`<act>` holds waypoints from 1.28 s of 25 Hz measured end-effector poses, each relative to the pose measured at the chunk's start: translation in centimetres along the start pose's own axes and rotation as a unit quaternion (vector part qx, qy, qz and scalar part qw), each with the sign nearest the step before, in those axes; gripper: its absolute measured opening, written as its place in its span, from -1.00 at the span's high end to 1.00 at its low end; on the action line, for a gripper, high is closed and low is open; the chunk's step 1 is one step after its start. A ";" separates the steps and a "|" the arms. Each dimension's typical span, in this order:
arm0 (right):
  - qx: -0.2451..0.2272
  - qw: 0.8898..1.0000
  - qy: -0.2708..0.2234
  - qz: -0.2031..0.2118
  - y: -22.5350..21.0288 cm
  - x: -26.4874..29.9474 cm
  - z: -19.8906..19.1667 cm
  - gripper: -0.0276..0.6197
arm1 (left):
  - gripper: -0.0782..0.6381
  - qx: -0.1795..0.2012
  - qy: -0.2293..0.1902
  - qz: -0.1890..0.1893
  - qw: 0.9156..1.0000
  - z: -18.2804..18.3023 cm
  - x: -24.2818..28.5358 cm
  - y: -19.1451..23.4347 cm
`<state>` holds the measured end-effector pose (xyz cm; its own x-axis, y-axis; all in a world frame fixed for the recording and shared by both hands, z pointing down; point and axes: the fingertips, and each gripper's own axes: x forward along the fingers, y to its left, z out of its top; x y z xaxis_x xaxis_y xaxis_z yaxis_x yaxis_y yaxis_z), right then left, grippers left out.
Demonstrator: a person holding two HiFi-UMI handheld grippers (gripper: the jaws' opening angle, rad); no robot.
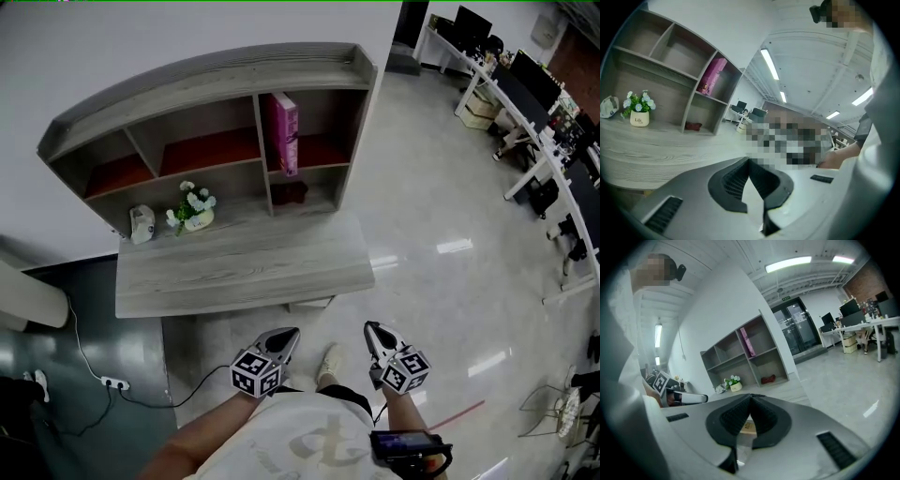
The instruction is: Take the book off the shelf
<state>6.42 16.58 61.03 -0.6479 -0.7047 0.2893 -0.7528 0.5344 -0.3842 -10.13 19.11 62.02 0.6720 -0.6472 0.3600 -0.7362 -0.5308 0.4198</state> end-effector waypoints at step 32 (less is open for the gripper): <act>0.001 0.994 0.025 0.107 -13.9 6.1 7.0 0.91 | 0.78 -0.010 -0.017 0.114 0.993 6.5 12.4 -0.5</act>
<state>13.75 1.56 62.04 -0.7984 -0.5510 0.2429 -0.5966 0.6688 -0.4436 -1.96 7.81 60.85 0.4846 -0.7676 0.4195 -0.8669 -0.3573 0.3476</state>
